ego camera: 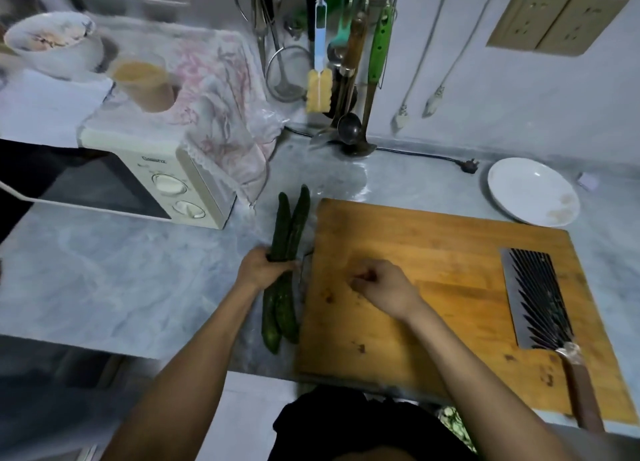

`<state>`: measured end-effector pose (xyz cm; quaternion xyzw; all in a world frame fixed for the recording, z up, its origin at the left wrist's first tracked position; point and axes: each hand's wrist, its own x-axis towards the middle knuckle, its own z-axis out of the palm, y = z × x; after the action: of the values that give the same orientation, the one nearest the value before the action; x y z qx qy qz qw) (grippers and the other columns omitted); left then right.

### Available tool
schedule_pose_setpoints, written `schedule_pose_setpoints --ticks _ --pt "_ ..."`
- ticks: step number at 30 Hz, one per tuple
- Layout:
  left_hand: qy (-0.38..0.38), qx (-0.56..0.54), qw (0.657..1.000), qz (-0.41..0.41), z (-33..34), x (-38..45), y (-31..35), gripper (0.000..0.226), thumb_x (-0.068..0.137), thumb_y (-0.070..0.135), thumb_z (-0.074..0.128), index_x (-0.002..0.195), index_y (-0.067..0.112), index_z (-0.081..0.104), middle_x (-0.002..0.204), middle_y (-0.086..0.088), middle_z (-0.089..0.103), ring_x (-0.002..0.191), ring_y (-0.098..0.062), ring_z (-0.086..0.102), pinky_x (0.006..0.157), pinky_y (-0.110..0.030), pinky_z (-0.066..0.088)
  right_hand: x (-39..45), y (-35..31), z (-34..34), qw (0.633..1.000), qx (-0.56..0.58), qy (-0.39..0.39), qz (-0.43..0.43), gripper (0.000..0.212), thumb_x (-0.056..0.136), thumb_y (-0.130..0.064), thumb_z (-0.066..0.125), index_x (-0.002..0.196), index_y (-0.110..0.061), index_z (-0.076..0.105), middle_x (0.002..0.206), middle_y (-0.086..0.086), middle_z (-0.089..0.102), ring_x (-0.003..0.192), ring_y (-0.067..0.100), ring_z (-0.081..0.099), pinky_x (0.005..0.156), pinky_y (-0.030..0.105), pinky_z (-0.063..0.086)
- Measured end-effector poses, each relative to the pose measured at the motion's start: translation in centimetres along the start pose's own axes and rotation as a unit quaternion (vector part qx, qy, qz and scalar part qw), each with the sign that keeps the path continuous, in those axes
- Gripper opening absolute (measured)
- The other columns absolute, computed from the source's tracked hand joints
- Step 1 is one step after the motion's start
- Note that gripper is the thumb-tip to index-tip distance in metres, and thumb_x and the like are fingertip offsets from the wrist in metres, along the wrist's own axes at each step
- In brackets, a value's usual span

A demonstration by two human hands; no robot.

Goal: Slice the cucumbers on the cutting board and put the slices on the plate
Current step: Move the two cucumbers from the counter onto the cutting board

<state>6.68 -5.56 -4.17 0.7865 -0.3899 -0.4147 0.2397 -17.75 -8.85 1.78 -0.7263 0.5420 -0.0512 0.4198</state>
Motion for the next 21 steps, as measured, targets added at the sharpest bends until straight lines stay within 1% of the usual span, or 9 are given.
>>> schedule_pose_setpoints --ticks 3,6,9,12,14,16,17,19,21 --pt "0.004 -0.095 0.995 -0.002 -0.4 -0.8 -1.0 0.027 0.082 0.038 0.076 0.1 0.019 0.066 0.093 0.004 0.067 0.087 -0.012 0.065 0.065 -0.017 0.047 1.3 -0.6 1.2 0.999 0.023 -0.002 0.029 0.014 0.091 -0.015 0.063 0.078 -0.012 0.067 0.075 0.001 0.066 0.066 0.009 0.057 0.053 0.017 0.037" --pt "0.022 -0.194 0.981 -0.007 -1.3 -1.9 -1.8 0.022 0.087 0.033 0.072 0.104 0.018 0.069 0.096 0.004 0.071 0.089 -0.01 0.067 0.069 -0.016 0.052 2.9 -2.2 3.1 1.0 0.001 -0.016 0.027 0.013 0.09 -0.014 0.062 0.085 -0.004 0.069 0.085 0.006 0.069 0.076 0.017 0.062 0.06 0.023 0.041" --pt "0.06 -0.225 0.972 -0.024 -2.3 -2.4 -3.1 0.019 0.085 0.032 0.075 0.101 0.022 0.07 0.091 0.008 0.071 0.084 -0.006 0.067 0.069 -0.015 0.052 4.4 -4.2 5.4 0.998 0.01 -0.048 0.033 0.016 0.09 -0.018 0.061 0.077 -0.01 0.066 0.072 0.002 0.066 0.065 0.015 0.064 0.055 0.028 0.05" --pt "0.074 -0.246 0.966 -0.035 -3.1 -2.9 -4.6 0.015 0.084 0.03 0.077 0.096 0.022 0.073 0.089 0.01 0.073 0.084 -0.007 0.069 0.073 -0.017 0.054 5.6 -6.3 8.0 0.997 -0.012 -0.07 0.015 0.026 0.098 -0.027 0.056 0.073 -0.017 0.054 0.074 -0.001 0.058 0.077 0.017 0.064 0.067 0.024 0.048" --pt "0.073 -0.275 0.958 -0.048 -3.4 -3.6 -5.2 0.015 0.083 0.028 0.078 0.095 0.02 0.074 0.089 0.006 0.075 0.084 -0.01 0.071 0.071 -0.018 0.054 6.3 -7.3 9.5 0.997 -0.019 -0.063 0.036 0.027 0.101 -0.037 0.052 0.082 -0.018 0.051 0.074 -0.003 0.049 0.072 0.012 0.056 0.064 0.017 0.043" --pt "0.056 -0.304 0.949 -0.064 -3.5 -4.2 -5.9 0.015 0.084 0.024 0.077 0.097 0.019 0.075 0.092 0.002 0.076 0.088 -0.014 0.072 0.075 -0.022 0.055 6.6 -8.2 10.6 0.996 -0.015 -0.069 0.057 0.027 0.1 -0.04 0.053 0.104 -0.014 0.054 0.082 -0.005 0.045 0.079 0.01 0.049 0.072 0.02 0.04" --pt "0.046 -0.316 0.945 -0.073 -3.7 -4.5 -6.2 0.015 0.085 0.021 0.076 0.1 0.019 0.075 0.094 0.001 0.076 0.089 -0.016 0.072 0.075 -0.024 0.055 6.8 -8.5 11.0 0.995 -0.02 -0.071 0.061 0.031 0.1 -0.038 0.053 0.114 -0.01 0.054 0.091 -0.003 0.047 0.09 0.014 0.052 0.079 0.024 0.04" --pt "0.026 -0.337 0.937 -0.088 -4.2 -5.4 -6.3 0.019 0.086 0.015 0.073 0.104 0.018 0.074 0.095 0.0 0.076 0.088 -0.016 0.072 0.07 -0.021 0.055 7.2 -9.0 11.4 0.996 -0.02 -0.061 0.068 0.03 0.098 -0.028 0.056 0.116 -0.004 0.059 0.104 0.009 0.059 0.105 0.026 0.06 0.08 0.031 0.043" --pt "0.006 -0.351 0.931 -0.095 -4.7 -6.1 -6.4 0.024 0.085 0.012 0.072 0.108 0.017 0.073 0.099 -0.003 0.076 0.09 -0.018 0.072 0.072 -0.024 0.056 7.4 -9.3 10.9 0.994 0.006 -0.066 0.084 0.026 0.094 -0.025 0.058 0.106 -0.002 0.065 0.103 0.014 0.066 0.1 0.031 0.064 0.075 0.032 0.048"
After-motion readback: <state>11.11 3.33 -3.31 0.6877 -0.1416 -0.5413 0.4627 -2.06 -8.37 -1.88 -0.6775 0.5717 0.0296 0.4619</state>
